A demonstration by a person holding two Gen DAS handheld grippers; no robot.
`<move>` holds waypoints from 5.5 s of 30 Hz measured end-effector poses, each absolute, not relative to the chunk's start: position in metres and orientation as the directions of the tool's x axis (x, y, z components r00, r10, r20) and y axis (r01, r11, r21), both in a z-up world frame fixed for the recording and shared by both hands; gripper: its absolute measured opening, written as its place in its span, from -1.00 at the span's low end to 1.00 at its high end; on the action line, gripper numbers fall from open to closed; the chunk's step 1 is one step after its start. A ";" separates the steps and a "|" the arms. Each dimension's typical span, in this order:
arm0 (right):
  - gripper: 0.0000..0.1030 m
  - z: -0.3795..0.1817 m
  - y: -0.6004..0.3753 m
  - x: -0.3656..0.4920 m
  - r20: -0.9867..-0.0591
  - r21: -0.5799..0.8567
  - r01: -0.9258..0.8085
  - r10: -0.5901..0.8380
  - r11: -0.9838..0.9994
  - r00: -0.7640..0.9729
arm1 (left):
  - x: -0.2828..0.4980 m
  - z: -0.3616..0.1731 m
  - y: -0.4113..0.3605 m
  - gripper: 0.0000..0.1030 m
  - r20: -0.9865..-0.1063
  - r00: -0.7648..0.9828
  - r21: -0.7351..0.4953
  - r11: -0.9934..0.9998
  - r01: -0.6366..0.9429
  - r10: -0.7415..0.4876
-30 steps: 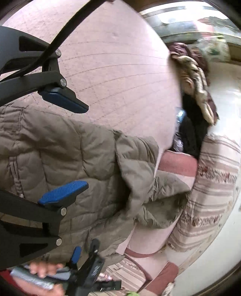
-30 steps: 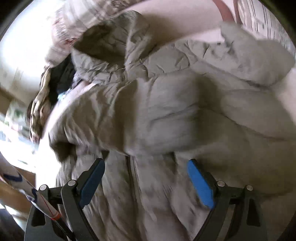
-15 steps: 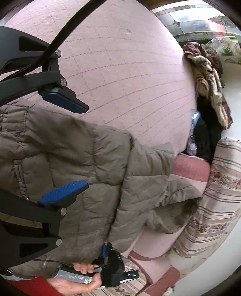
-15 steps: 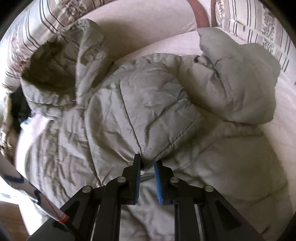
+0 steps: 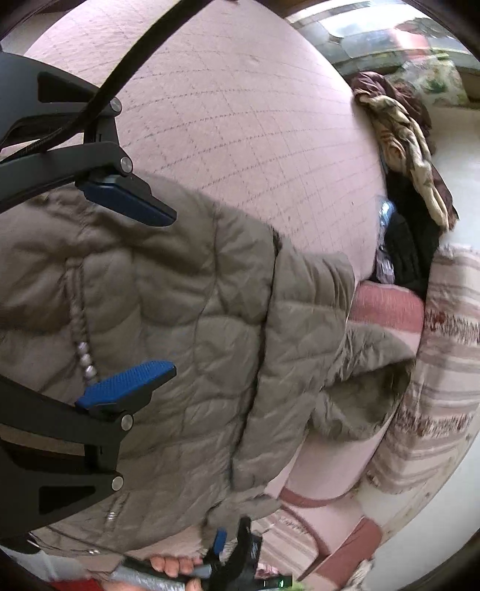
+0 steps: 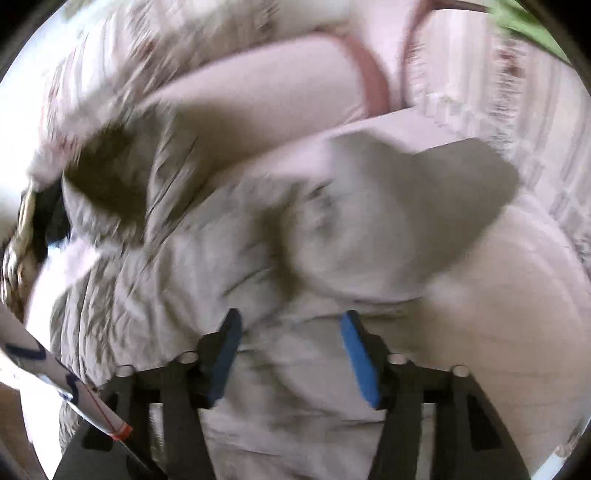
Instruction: Fold large clothes
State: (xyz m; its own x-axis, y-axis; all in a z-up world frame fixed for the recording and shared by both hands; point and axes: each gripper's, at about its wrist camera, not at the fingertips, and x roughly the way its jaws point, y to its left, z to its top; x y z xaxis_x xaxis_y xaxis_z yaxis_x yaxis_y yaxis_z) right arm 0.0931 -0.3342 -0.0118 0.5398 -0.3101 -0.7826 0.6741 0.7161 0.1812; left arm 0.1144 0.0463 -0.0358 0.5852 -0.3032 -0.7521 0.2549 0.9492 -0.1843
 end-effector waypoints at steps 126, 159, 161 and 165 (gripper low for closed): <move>0.02 -0.039 -0.255 0.190 -0.845 0.044 0.421 -0.191 0.906 0.499 | 0.209 -0.067 0.114 0.85 -0.848 0.508 -0.177 0.984 -0.011 -0.147; 0.22 0.017 -0.255 0.013 -0.803 0.081 0.474 -0.224 0.877 0.552 | 0.168 -0.010 0.102 0.84 -0.743 0.665 -0.061 0.997 0.046 -0.077; 0.24 0.024 -0.248 0.038 -0.796 0.081 0.459 -0.220 0.885 0.564 | 0.175 -0.006 0.100 0.84 -0.732 0.676 -0.068 0.996 0.050 -0.084; 0.24 0.034 -0.233 0.094 -0.794 0.077 0.435 -0.208 0.897 0.571 | 0.184 -0.016 0.105 0.84 -0.705 0.706 -0.062 0.998 0.027 -0.063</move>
